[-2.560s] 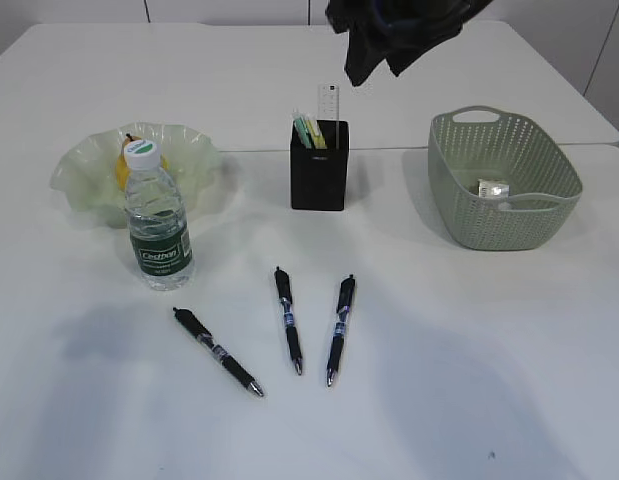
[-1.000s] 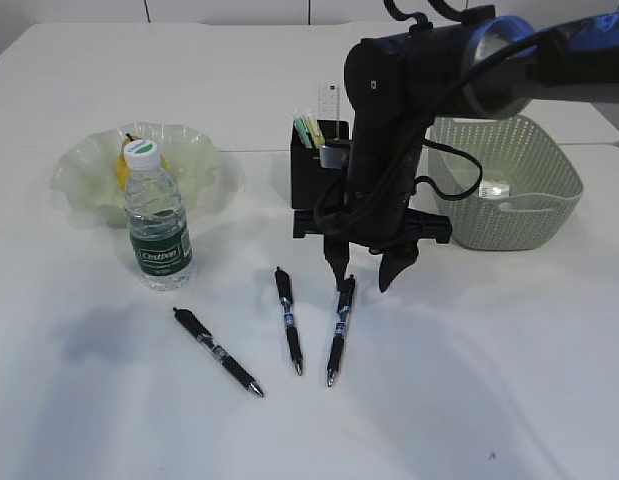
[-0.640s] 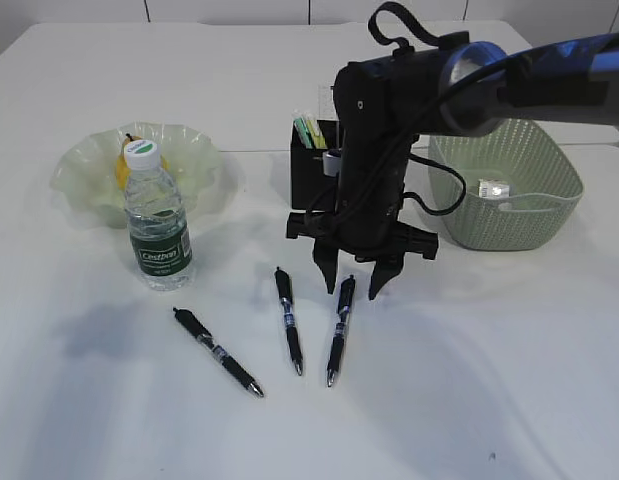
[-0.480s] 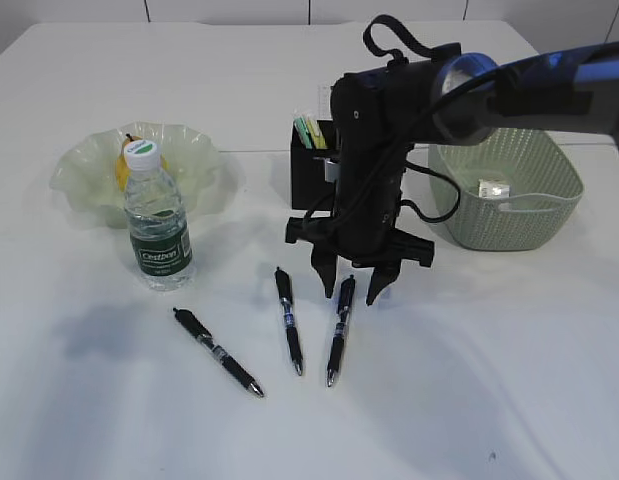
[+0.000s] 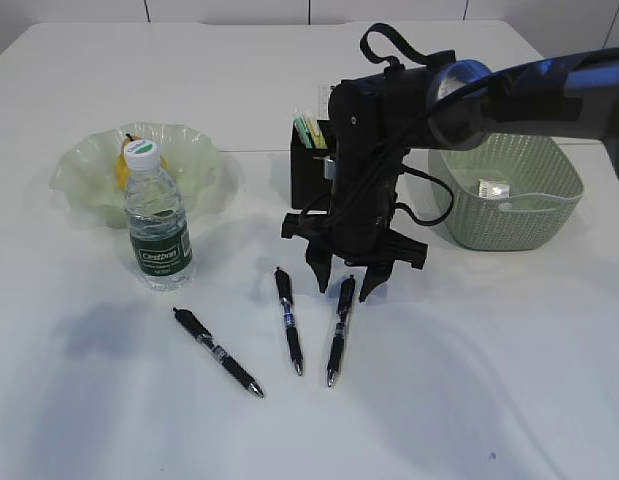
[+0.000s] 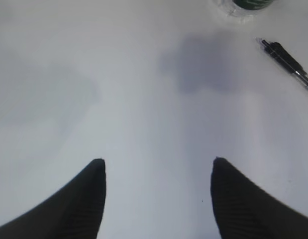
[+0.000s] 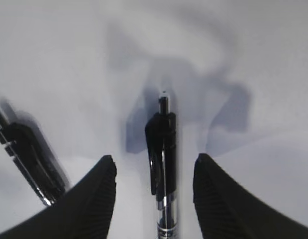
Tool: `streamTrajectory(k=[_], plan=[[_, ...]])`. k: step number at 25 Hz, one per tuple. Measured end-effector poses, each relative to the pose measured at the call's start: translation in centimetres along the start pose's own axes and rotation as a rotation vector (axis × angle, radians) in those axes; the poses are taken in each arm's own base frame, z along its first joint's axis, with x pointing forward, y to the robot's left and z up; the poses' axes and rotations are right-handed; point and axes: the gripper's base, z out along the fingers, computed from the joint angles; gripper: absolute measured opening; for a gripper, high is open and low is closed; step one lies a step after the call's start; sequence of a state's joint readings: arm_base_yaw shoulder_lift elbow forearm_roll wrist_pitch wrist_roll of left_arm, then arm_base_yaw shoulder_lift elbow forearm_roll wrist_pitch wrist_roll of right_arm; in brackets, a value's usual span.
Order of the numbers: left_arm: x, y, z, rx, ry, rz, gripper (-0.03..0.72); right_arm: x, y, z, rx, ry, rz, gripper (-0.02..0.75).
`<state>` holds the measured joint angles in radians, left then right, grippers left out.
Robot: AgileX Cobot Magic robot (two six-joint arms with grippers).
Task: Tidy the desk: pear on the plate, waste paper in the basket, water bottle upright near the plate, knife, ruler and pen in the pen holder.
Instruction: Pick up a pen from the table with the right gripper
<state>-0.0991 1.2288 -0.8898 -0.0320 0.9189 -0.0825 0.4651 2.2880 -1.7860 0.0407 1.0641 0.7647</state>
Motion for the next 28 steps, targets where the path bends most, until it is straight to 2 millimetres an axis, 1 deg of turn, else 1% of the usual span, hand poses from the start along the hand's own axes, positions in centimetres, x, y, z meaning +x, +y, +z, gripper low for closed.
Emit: streamTrajectory(k=[9, 14, 28], plan=[[-0.1, 0.0, 0.0, 0.001, -0.015, 0.0, 0.465, -0.1, 0.0, 0.0, 0.005, -0.01, 0.009, 0.377], [-0.1, 0.0, 0.0, 0.001, -0.015, 0.0, 0.465, -0.1, -0.1, 0.9, 0.019, 0.004, 0.011, 0.377], [-0.2, 0.0, 0.0, 0.001, -0.018, 0.0, 0.465, -0.2, -0.2, 1.1, 0.031, -0.007, 0.009, 0.376]])
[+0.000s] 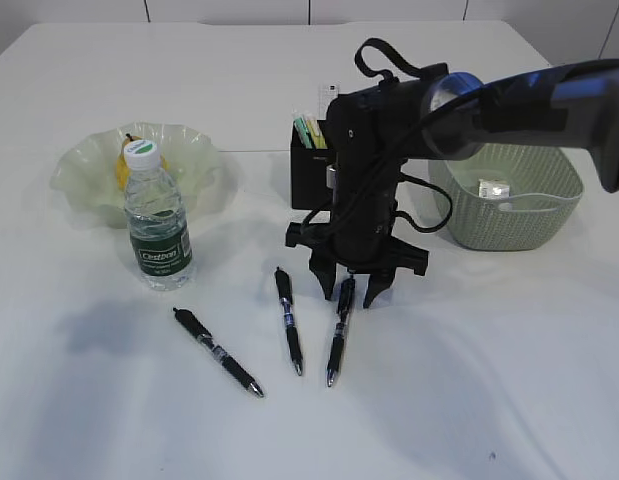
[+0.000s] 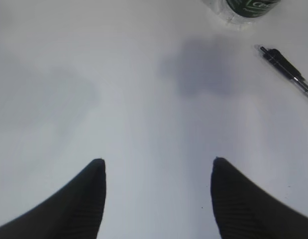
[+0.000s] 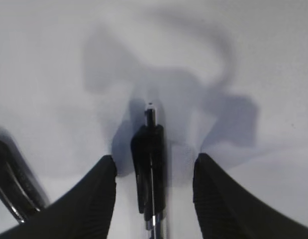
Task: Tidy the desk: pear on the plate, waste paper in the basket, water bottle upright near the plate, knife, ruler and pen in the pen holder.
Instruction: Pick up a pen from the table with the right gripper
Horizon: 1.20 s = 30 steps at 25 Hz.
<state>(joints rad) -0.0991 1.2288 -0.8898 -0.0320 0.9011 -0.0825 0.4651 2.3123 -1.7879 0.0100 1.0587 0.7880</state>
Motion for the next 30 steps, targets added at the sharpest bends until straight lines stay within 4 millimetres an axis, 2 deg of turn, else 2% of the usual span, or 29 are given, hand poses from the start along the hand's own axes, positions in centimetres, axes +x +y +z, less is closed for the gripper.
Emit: streamTrajectory(k=[9, 15, 17, 30], plan=[[-0.01, 0.0, 0.0, 0.0, -0.001, 0.0, 0.465, 0.03, -0.04, 0.44, 0.008, 0.008, 0.0, 0.362], [-0.01, 0.0, 0.0, 0.0, -0.001, 0.0, 0.465, 0.04, -0.05, 0.44, 0.009, 0.009, -0.011, 0.166], [-0.01, 0.0, 0.0, 0.0, -0.001, 0.0, 0.465, 0.05, -0.06, 0.44, 0.011, 0.011, -0.024, 0.133], [-0.01, 0.0, 0.0, 0.0, -0.001, 0.0, 0.465, 0.7, -0.69, -0.04, 0.07, 0.087, -0.194, 0.115]])
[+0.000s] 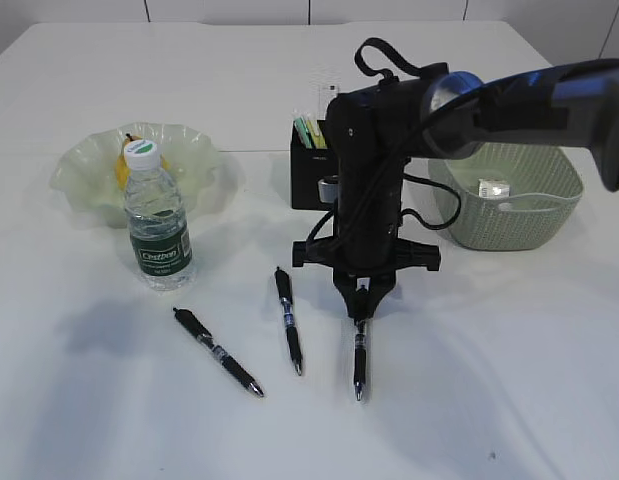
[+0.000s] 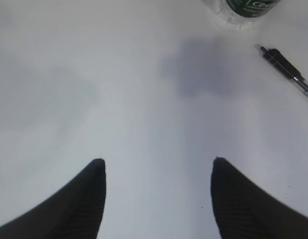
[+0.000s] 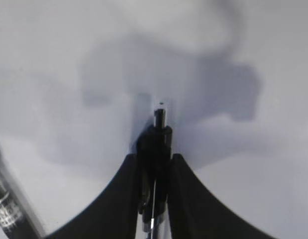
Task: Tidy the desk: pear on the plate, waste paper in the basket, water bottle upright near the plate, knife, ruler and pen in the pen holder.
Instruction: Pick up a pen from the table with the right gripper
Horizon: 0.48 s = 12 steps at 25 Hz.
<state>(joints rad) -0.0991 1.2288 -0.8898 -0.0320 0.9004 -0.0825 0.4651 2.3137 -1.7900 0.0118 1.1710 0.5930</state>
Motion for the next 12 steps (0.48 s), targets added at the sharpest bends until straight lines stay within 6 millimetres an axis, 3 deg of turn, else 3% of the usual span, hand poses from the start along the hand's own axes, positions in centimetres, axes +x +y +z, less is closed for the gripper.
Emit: streamTrajectory(k=[12], plan=[[-0.2, -0.2, 0.0, 0.024, -0.021, -0.018, 0.465, 0.7, -1.8, -8.7, 0.043, -0.198, -0.19, 0.114]])
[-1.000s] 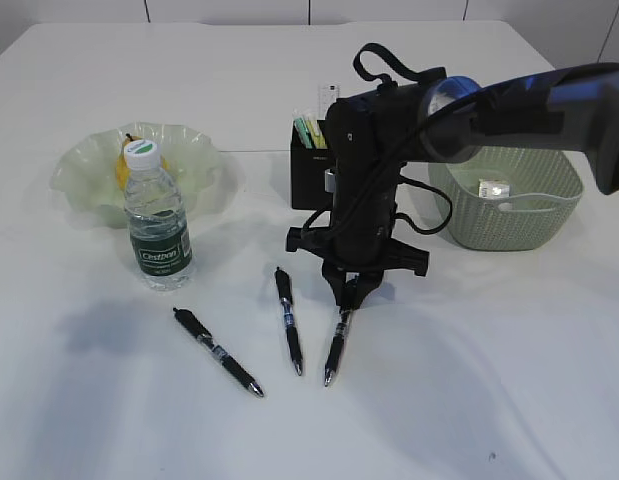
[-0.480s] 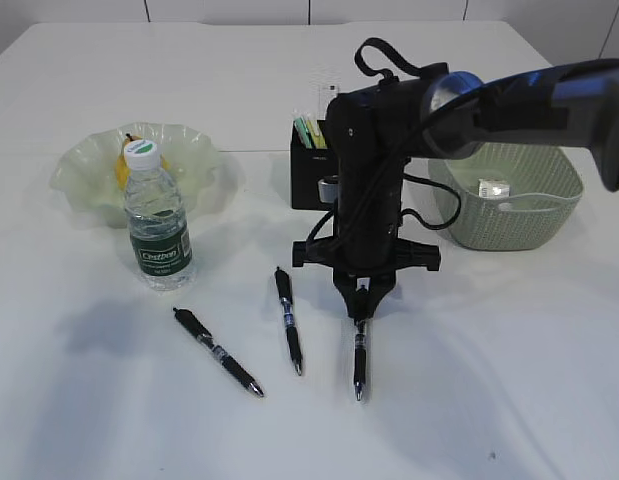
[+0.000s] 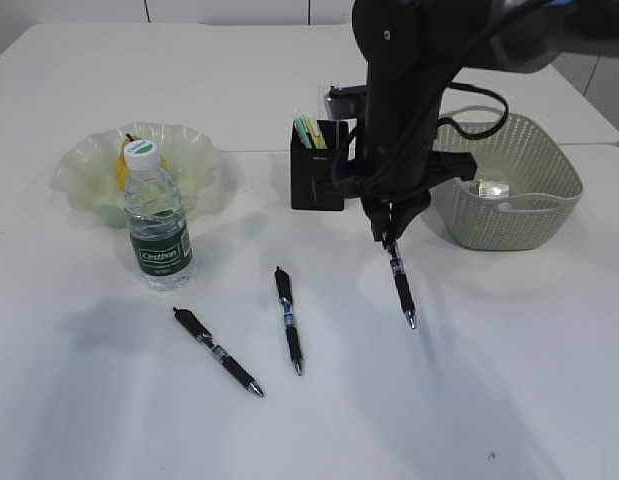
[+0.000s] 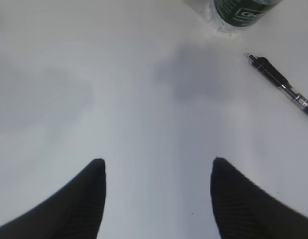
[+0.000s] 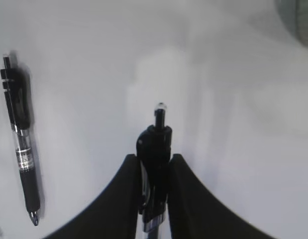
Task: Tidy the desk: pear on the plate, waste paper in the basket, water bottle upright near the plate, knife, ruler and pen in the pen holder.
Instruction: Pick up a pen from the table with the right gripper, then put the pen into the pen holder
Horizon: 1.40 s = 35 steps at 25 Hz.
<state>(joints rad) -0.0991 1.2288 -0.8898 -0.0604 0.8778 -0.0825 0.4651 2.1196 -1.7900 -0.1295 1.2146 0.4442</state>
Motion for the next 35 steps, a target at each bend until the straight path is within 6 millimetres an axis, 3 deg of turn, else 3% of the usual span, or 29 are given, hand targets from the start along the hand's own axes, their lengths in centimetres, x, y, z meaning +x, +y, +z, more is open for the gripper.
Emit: streamTrajectory(k=[10, 18, 22, 27, 35], plan=[[0.2, 0.0, 0.0, 0.003, 0.022, -0.004, 0.465, 1.1, -1.7, -7.1, -0.026, -0.146, -0.057, 0.114], [0.4, -0.1, 0.0, 0.006, 0.044, -0.008, 0.465, 6.7, -4.8, -10.5, 0.003, -0.157, -0.087, 0.114], [0.4, -0.1, 0.0, 0.006, 0.046, -0.008, 0.465, 8.8, -6.2, -12.5, 0.002, -0.244, -0.095, 0.113], [0.4, -0.1, 0.0, 0.006, 0.047, -0.008, 0.465, 8.2, -6.1, -13.6, -0.041, -0.394, -0.105, 0.113], [0.4, -0.1, 0.0, 0.006, 0.047, -0.008, 0.465, 4.5, -4.4, -12.4, -0.077, -0.668, -0.186, 0.113]])
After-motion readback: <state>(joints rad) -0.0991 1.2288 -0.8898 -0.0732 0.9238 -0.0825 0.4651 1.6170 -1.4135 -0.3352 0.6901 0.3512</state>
